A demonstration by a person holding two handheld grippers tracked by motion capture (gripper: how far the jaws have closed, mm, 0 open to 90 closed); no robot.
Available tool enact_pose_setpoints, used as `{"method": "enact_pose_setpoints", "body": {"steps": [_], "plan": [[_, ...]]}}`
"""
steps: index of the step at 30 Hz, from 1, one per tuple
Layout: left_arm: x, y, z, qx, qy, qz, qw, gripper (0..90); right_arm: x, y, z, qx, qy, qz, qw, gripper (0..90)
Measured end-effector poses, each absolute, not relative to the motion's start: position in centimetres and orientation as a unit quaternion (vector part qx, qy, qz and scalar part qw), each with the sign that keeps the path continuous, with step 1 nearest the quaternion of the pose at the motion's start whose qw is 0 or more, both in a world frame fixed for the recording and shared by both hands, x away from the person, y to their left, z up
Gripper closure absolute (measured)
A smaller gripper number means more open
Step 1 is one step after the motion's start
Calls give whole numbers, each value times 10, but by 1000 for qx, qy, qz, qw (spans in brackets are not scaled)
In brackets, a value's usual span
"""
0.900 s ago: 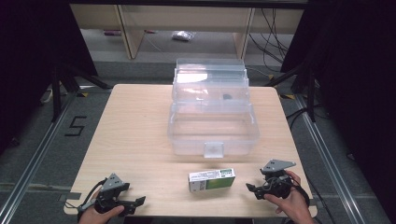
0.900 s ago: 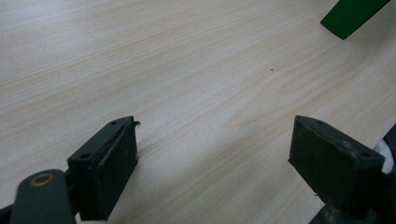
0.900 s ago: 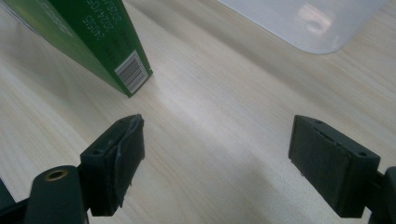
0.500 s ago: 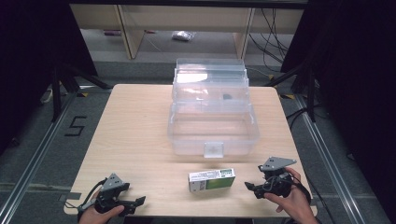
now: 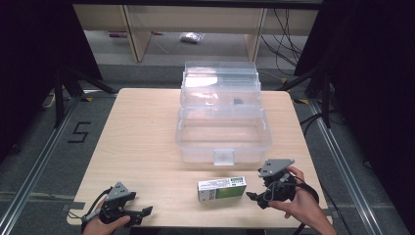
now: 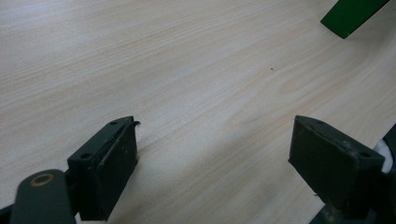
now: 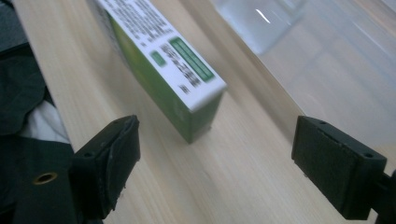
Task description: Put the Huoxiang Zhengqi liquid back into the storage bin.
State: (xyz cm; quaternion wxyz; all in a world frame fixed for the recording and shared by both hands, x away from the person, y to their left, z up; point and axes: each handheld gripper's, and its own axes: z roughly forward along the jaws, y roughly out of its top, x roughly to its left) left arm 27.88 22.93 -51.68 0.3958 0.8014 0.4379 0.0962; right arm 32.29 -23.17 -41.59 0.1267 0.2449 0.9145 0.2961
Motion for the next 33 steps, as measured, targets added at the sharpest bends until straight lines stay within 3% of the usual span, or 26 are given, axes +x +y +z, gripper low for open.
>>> {"method": "enact_pose_setpoints", "body": {"steps": [15,33], "plan": [[279,230,-517,802,437,96,396,148,339,-173,-415,162,954,233,99,170],[280,231,-516,808,435,97,385,148,358,-140,-428,111,975,180,64,196]]}}
